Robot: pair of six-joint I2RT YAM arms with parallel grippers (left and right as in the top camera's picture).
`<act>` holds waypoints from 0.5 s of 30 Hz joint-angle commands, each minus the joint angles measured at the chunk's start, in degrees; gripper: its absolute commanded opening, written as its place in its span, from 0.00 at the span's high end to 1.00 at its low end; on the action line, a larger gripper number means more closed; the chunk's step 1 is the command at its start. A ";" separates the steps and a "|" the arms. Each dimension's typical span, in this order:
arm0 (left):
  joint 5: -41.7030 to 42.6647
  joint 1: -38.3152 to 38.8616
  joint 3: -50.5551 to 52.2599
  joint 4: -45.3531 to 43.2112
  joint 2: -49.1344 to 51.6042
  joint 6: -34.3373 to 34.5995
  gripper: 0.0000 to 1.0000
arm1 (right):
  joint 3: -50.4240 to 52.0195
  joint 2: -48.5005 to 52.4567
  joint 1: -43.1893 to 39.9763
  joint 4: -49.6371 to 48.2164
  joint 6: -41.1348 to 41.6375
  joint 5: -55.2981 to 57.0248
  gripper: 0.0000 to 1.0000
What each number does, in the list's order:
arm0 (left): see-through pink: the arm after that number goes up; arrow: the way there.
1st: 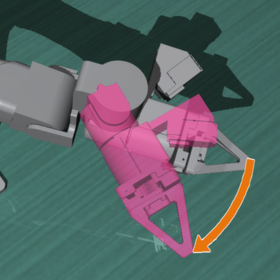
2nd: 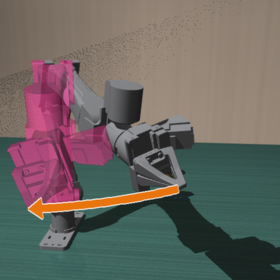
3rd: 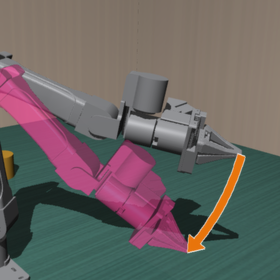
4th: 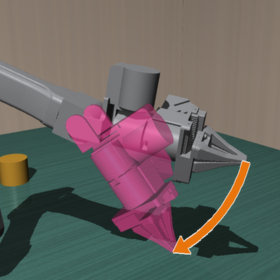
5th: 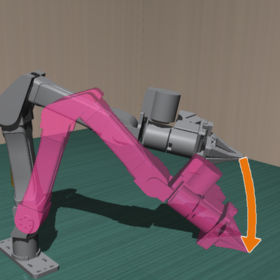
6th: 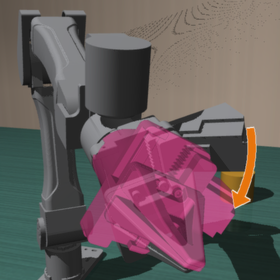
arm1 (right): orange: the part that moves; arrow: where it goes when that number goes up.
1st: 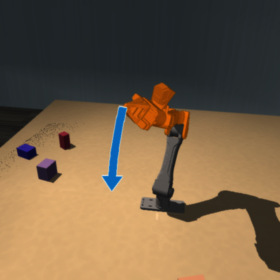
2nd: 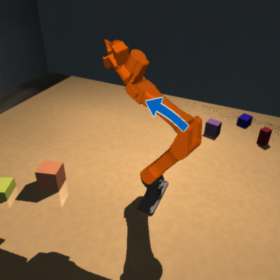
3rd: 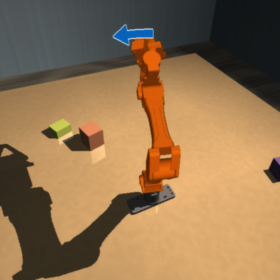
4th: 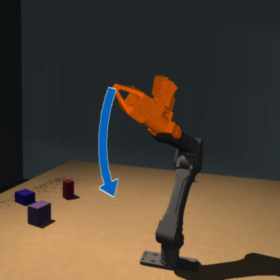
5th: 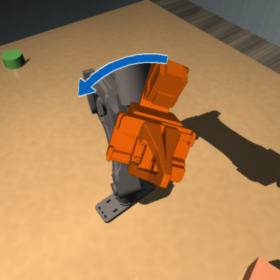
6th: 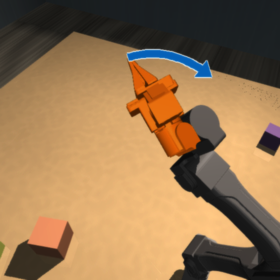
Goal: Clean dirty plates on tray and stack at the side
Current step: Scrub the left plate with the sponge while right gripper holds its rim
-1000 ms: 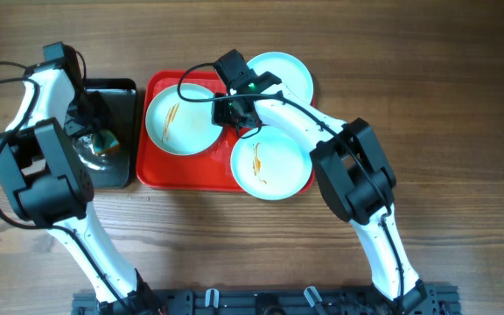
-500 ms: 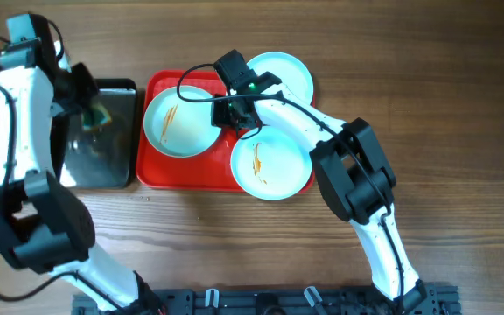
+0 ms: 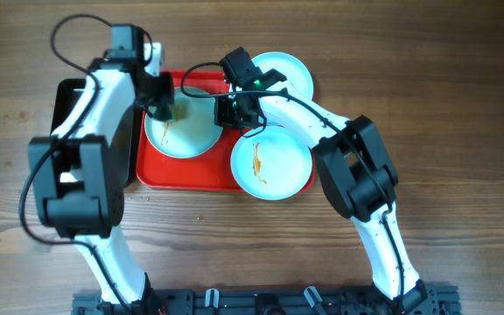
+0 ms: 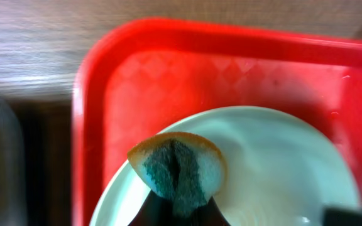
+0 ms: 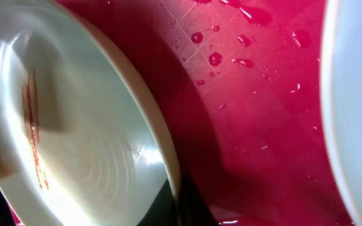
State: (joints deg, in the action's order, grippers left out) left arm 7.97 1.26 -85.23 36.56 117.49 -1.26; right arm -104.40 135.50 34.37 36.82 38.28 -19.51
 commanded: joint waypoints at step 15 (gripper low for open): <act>-6.54 3.13 0.76 4.85 5.97 -3.43 0.96 | -0.37 2.10 -0.22 -0.81 -0.79 -1.18 0.96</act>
State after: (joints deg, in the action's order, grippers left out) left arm 2.55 4.38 -86.15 33.85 121.64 -5.76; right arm -104.40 135.66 33.76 36.23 38.24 -19.75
